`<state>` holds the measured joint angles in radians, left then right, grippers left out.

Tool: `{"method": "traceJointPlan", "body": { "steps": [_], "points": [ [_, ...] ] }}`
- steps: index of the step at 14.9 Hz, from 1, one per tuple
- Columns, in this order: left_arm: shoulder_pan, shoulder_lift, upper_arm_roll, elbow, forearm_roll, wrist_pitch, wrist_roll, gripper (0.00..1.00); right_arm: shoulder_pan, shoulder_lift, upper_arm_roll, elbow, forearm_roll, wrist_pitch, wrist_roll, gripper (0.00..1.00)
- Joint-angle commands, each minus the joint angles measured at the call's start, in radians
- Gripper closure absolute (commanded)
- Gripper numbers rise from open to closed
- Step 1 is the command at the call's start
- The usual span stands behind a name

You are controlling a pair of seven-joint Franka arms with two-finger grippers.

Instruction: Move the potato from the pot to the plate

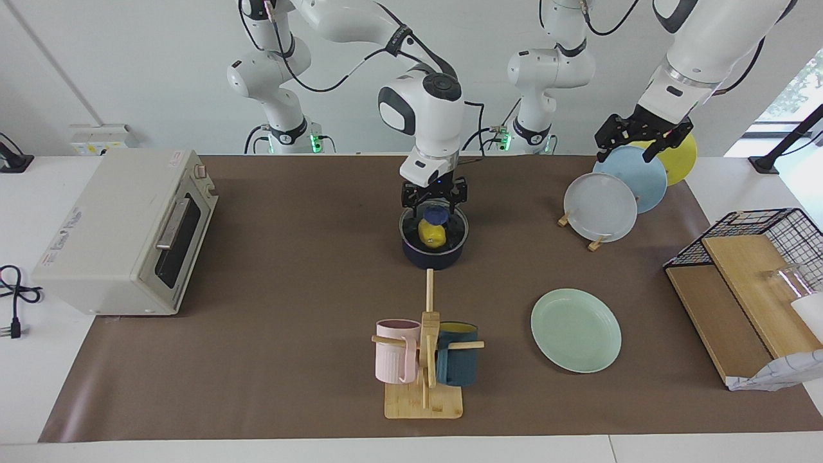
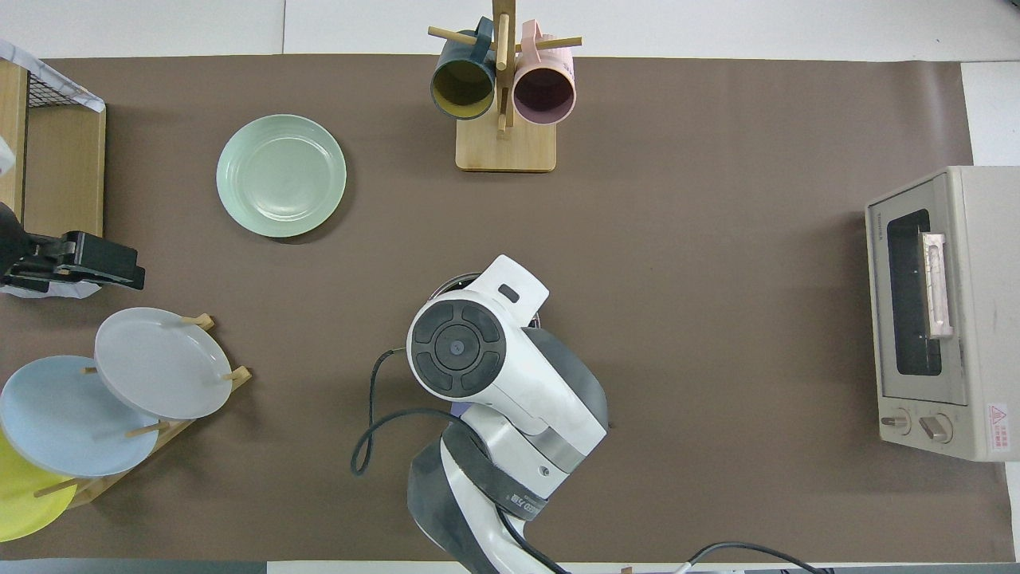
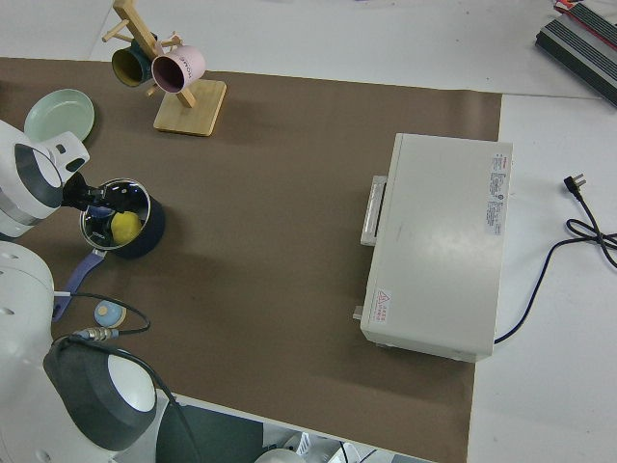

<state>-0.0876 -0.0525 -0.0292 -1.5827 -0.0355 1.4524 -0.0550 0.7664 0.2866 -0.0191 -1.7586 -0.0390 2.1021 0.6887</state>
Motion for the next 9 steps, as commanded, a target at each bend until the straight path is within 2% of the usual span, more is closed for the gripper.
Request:
{"method": "traceJointPlan", "body": {
  "steps": [1,6,9],
  "points": [
    [-0.006,-0.013,0.008,-0.005,-0.006,-0.006,-0.006,0.00,0.002,-0.023,0.001,-0.041,-0.016,0.036,0.009,0.05],
    [-0.006,-0.013,0.008,-0.005,-0.004,-0.010,-0.011,0.00,0.010,-0.017,0.001,-0.039,-0.021,0.036,0.008,0.05],
    [-0.008,-0.013,0.008,-0.005,-0.004,-0.006,-0.009,0.00,0.010,-0.017,0.001,-0.041,-0.021,0.038,0.003,0.11]
  ]
}}
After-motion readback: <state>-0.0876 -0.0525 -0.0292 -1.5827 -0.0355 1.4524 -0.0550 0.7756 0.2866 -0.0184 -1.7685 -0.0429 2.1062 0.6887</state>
